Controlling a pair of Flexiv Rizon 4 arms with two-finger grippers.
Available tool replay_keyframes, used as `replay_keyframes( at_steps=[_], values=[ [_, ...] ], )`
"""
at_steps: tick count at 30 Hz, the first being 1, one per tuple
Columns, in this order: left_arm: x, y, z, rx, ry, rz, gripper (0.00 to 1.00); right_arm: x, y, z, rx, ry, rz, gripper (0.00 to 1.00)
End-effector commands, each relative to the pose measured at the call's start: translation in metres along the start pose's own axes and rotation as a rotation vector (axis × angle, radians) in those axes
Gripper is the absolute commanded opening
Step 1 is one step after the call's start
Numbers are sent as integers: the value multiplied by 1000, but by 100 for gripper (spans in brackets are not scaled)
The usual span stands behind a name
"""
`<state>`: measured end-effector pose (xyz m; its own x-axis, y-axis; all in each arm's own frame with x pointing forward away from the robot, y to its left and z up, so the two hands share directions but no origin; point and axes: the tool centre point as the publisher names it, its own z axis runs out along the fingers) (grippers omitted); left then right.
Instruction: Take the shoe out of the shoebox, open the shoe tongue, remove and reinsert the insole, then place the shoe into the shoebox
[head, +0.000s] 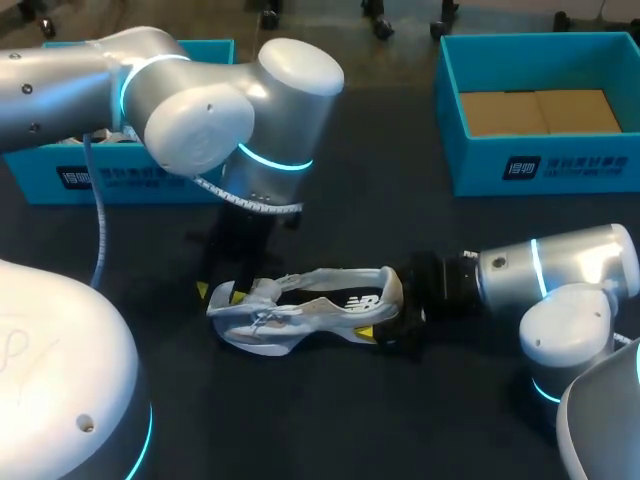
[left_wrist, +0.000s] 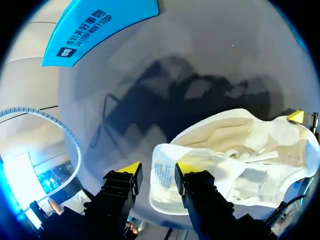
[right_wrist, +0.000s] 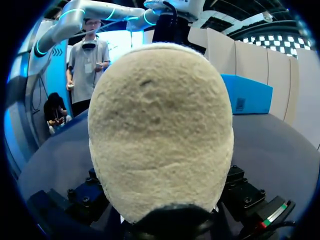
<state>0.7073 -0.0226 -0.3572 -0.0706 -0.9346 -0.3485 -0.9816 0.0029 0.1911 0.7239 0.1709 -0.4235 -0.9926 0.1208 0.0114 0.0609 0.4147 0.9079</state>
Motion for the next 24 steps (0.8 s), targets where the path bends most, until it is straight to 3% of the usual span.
replay_keyframes(
  at_steps=[1, 3, 7, 11, 20, 24],
  values=[
    [-9, 9, -13, 103, 41, 6, 46, 0, 0, -1, 3, -1, 0, 0],
    [-9, 10, -20, 156, 71, 24, 60, 0, 0, -1, 3, -1, 0, 0],
    [-8, 7, -33, 186, 134, 59, 87, 0, 0, -1, 3, -1, 0, 0],
    [-6, 0, -49, 216, 184, 86, 96, 0, 0, -1, 3, -1, 0, 0],
    [-7, -10, -82, 266, 256, 220, 100, 0, 0, -1, 3, -1, 0, 0],
    [-8, -12, -93, 279, 262, 391, 100, 0, 0, -1, 3, -1, 0, 0]
  ],
)
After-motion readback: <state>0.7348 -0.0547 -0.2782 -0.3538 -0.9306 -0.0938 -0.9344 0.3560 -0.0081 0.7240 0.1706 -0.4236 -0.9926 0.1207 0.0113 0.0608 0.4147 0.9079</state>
